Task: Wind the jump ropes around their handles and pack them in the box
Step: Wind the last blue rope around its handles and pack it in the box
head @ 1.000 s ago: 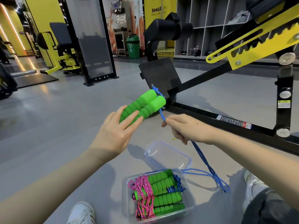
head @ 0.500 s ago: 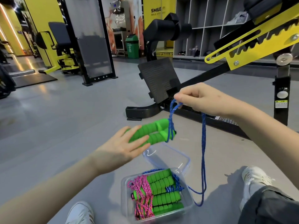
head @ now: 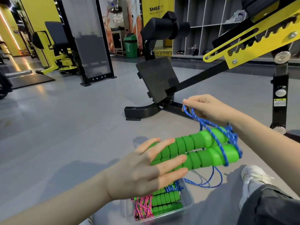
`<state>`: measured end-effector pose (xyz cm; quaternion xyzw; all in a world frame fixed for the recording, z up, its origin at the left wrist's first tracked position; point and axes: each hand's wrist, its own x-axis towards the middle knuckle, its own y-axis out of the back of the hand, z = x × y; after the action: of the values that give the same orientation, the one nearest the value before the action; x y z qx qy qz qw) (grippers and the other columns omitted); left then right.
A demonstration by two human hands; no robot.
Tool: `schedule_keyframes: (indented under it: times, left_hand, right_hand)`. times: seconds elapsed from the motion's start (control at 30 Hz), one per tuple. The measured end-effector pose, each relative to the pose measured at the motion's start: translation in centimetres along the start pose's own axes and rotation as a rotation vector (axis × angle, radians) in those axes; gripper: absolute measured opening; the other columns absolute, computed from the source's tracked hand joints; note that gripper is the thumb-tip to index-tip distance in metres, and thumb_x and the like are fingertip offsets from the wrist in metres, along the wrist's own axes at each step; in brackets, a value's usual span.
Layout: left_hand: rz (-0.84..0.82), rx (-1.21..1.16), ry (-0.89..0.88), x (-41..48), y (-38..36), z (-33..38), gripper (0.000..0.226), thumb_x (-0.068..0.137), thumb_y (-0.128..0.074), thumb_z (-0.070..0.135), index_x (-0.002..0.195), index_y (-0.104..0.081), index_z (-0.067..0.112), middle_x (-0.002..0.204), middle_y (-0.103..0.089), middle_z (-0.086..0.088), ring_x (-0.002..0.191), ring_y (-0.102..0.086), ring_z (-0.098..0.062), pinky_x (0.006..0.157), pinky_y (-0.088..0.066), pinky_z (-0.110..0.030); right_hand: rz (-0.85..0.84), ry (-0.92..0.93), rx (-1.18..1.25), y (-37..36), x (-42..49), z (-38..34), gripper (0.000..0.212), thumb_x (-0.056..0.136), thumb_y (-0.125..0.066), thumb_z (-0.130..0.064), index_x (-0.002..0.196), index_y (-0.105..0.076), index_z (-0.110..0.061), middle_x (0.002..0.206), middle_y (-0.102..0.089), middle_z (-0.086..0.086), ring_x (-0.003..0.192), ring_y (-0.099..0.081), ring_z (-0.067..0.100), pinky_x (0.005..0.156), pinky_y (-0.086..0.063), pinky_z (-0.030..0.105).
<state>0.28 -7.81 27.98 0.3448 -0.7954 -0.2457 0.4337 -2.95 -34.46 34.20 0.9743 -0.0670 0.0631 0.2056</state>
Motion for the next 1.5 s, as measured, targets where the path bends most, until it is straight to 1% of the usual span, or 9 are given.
schedule_keyframes:
  times: [0.13, 0.23, 0.3, 0.43, 0.73, 1.03, 1.2, 1.37, 1.5]
  left_hand:
    - [0.098, 0.043, 0.092, 0.5, 0.3, -0.9, 0.032, 0.099, -0.041, 0.009, 0.129, -0.052, 0.01, 0.136, -0.051, -0.008, 0.123, -0.048, -0.048, 0.093, -0.045, -0.053]
    - [0.163, 0.1, 0.219, 0.2, -0.3, -1.9, 0.048, 0.081, -0.065, -0.003, 0.127, -0.054, 0.01, 0.134, -0.054, -0.008, 0.122, -0.048, -0.047, 0.096, -0.044, -0.053]
    - [0.162, 0.186, 0.325, -0.1, -0.8, -2.5, 0.053, 0.076, -0.066, -0.004, 0.126, -0.054, 0.011, 0.13, -0.06, -0.008, 0.119, -0.05, -0.045, 0.097, -0.044, -0.05]
    - [0.136, 0.186, 0.489, -2.2, -1.8, -5.0, 0.045, 0.084, -0.056, 0.002, 0.128, -0.051, 0.012, 0.127, -0.061, -0.011, 0.116, -0.052, -0.046, 0.093, -0.047, -0.051]
    - [0.019, 0.275, 0.621, -6.0, -2.4, -8.3, 0.04, 0.085, -0.045, 0.011, 0.124, -0.05, 0.014, 0.118, -0.066, -0.012, 0.107, -0.051, -0.044, 0.079, -0.054, -0.051]
    - [-0.222, 0.377, 0.332, -9.6, -3.4, -8.1, 0.044, 0.08, -0.047, 0.001, 0.124, -0.05, 0.009, 0.118, -0.066, -0.013, 0.102, -0.058, -0.05, 0.078, -0.046, -0.046]
    - [-0.276, 0.338, 0.142, -7.7, -3.2, -6.2, 0.039, 0.096, -0.024, -0.003, 0.122, -0.051, 0.008, 0.119, -0.065, -0.012, 0.104, -0.06, -0.048, 0.081, -0.051, -0.05]
    - [-0.202, 0.215, -0.025, -4.6, -2.1, -2.7, 0.038, 0.103, -0.021, 0.004, 0.127, -0.049, 0.012, 0.126, -0.063, -0.006, 0.119, -0.051, -0.045, 0.095, -0.045, -0.052]
    - [-0.08, 0.069, -0.027, -2.7, -1.4, -1.3, 0.034, 0.102, -0.033, 0.008, 0.132, -0.049, 0.01, 0.136, -0.055, -0.008, 0.129, -0.042, -0.047, 0.103, -0.039, -0.054]
  right_hand:
    - [0.056, -0.108, 0.03, 0.2, 0.3, 3.0, 0.021, 0.093, -0.056, -0.014, 0.073, -0.061, -0.013, 0.053, -0.048, -0.007, 0.044, -0.043, 0.004, 0.048, -0.039, 0.016]
    - [0.092, -0.126, 0.167, -1.0, -0.1, 4.4, 0.041, 0.088, -0.046, 0.011, 0.059, -0.051, -0.017, 0.048, -0.042, -0.006, 0.041, -0.038, 0.005, 0.051, -0.029, 0.019]
    - [0.004, -0.139, 0.296, -2.4, 0.1, 3.9, 0.035, 0.093, -0.04, -0.002, 0.062, -0.037, -0.018, 0.049, -0.025, -0.006, 0.043, -0.018, 0.008, 0.048, -0.015, 0.022]
    - [-0.055, -0.22, 0.303, -3.8, 0.5, 2.9, 0.034, 0.101, -0.033, -0.029, 0.087, -0.057, -0.009, 0.053, -0.019, 0.001, 0.049, -0.009, 0.012, 0.041, -0.015, 0.021]
    - [-0.234, -0.234, 0.17, -5.2, -0.2, -0.3, 0.032, 0.102, -0.032, -0.029, 0.101, -0.055, -0.007, 0.053, -0.031, 0.004, 0.04, -0.016, 0.012, 0.041, -0.024, 0.022]
    - [-0.303, -0.07, -0.145, -3.9, -1.3, -4.1, 0.034, 0.098, -0.043, -0.032, 0.1, -0.062, -0.003, 0.055, -0.028, 0.001, 0.045, -0.021, 0.013, 0.046, -0.031, 0.024]
    - [-0.218, 0.108, -0.378, -3.4, -1.3, -4.5, 0.027, 0.089, -0.057, -0.035, 0.082, -0.07, -0.012, 0.058, -0.037, -0.003, 0.056, -0.03, 0.014, 0.051, -0.03, 0.023]
    - [-0.053, 0.24, -0.373, -1.9, -1.0, -3.8, 0.028, 0.084, -0.065, -0.033, 0.071, -0.066, -0.007, 0.054, -0.047, -0.01, 0.052, -0.038, 0.002, 0.052, -0.032, 0.014]
    - [-0.006, 0.165, -0.207, -0.3, -0.7, -2.5, 0.036, 0.073, -0.068, -0.035, 0.067, -0.061, -0.001, 0.05, -0.04, -0.005, 0.049, -0.03, 0.01, 0.047, -0.026, 0.018]
